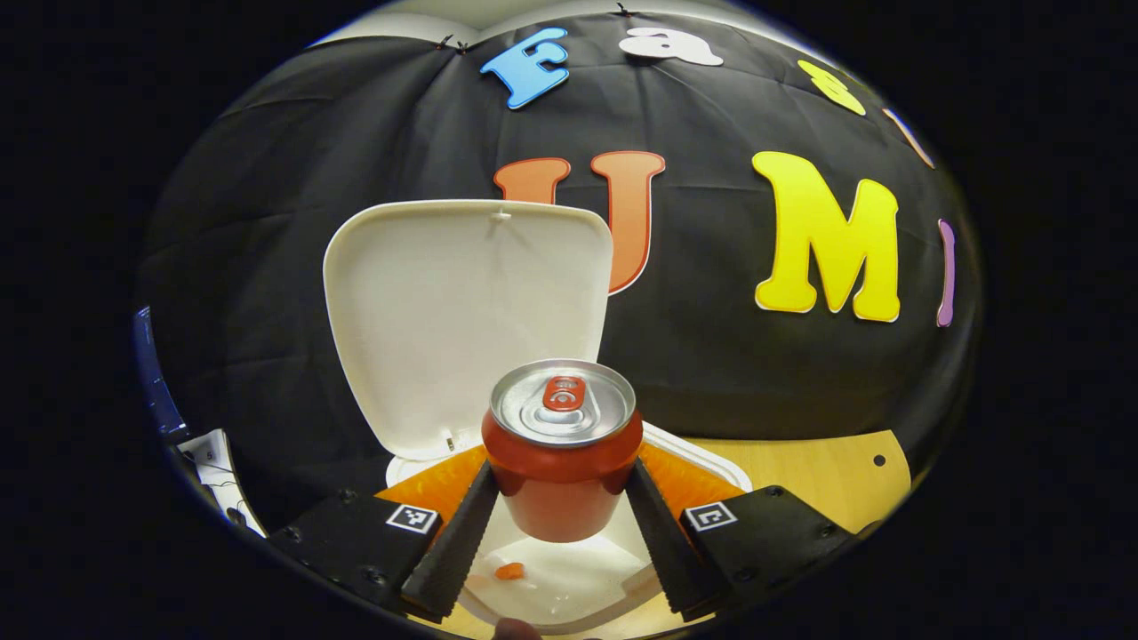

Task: Press the lid of the desktop garbage bin to open it, pick up the crumpled paper on the desktop and throw it into the bin, then pick up the pop can on the desktop and drop it into the bin, and finally close the garbage bin lid.

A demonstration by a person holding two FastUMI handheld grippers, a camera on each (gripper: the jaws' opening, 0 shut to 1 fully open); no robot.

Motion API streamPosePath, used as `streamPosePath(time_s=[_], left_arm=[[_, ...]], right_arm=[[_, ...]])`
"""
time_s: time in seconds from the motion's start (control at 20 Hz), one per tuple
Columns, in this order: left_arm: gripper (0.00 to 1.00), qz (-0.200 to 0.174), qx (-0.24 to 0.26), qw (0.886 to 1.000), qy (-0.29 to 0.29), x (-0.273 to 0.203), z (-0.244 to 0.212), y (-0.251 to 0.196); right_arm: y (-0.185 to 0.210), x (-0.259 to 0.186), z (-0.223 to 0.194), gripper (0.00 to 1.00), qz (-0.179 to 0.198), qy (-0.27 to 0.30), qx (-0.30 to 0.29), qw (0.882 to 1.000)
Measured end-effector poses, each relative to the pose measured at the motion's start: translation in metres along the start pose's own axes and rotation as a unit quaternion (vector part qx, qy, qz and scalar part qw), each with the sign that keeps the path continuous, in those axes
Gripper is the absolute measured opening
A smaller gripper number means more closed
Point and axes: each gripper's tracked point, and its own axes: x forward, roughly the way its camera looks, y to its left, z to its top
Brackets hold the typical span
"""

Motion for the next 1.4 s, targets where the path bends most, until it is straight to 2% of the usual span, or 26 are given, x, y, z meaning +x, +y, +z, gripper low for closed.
streamPosePath(time_s=[0.25,0.5,0.65,0.8,0.95,1.3,1.4], left_arm=[[0.9,0.001,0.003,1.0,-0.002,-0.003,0.002,0.0],[0.9,0.007,0.006,1.0,-0.022,-0.019,0.018,-0.011],[0.9,0.028,-0.011,0.998,-0.062,-0.039,0.057,-0.024],[0.9,0.037,-0.029,0.995,-0.087,-0.038,0.098,-0.034],[0.89,0.066,-0.069,0.991,-0.097,-0.034,0.134,-0.021],[0.9,0.163,-0.063,0.978,-0.114,-0.007,0.204,0.036],[0.9,0.172,-0.075,0.977,-0.103,0.008,0.211,0.046]], right_arm=[[0.007,0.002,-0.004,0.88,0.0,0.005,-0.001,1.0],[0.012,-0.002,-0.003,0.88,0.004,0.004,-0.002,1.0],[0.003,-0.006,0.004,0.88,0.003,-0.003,-0.003,1.0],[-0.01,-0.01,0.009,0.88,-0.002,-0.01,-0.004,1.0],[-0.019,-0.01,0.009,0.88,-0.003,-0.008,-0.001,1.0],[-0.02,0.006,0.009,0.88,0.016,0.0,0.007,1.0],[-0.018,0.01,0.011,0.88,0.022,0.002,0.005,1.0]])
